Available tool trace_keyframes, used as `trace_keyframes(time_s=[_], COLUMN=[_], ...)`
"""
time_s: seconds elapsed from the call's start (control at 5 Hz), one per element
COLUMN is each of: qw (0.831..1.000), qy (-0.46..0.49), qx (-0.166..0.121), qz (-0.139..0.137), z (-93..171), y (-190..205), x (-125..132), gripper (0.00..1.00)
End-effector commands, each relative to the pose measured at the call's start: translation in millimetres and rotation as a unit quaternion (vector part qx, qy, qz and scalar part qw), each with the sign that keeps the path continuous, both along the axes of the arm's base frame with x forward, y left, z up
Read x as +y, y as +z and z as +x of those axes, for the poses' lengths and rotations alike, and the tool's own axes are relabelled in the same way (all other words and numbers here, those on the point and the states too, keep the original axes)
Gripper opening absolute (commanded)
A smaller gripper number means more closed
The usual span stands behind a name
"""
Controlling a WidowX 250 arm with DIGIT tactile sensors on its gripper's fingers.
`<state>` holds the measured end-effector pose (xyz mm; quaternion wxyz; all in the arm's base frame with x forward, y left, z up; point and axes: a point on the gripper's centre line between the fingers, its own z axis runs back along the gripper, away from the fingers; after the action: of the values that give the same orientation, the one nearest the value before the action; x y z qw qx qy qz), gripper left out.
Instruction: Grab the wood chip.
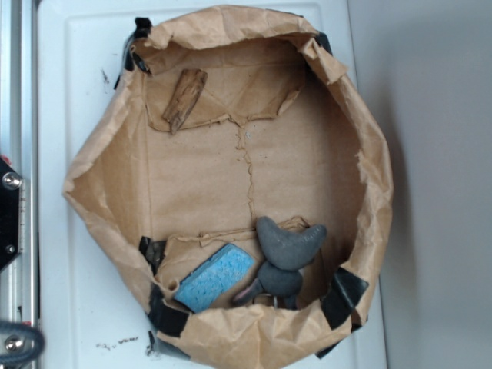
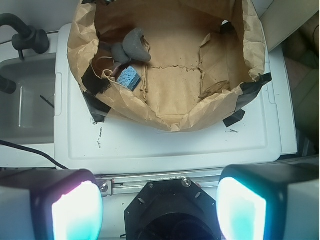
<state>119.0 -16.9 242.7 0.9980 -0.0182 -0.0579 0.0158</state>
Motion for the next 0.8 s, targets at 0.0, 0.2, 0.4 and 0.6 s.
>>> trace_keyframes(time_s=[0.0,0.2,0.4,0.6], qw=[1.0,0.999,0.996,0.98], qy=[0.0,0.017,0.071,0.191], qx=[0.0,-0.025,-0.034,-0.048], qz=[0.0,-0.023,-0.047,-0.042], z=[0.0,50.0,85.0,104.8], y=[0.0,16.0,10.3,-18.5], x=[0.0,24.8,38.1,57.8], gripper=[1.0,1.0,1.0,1.0])
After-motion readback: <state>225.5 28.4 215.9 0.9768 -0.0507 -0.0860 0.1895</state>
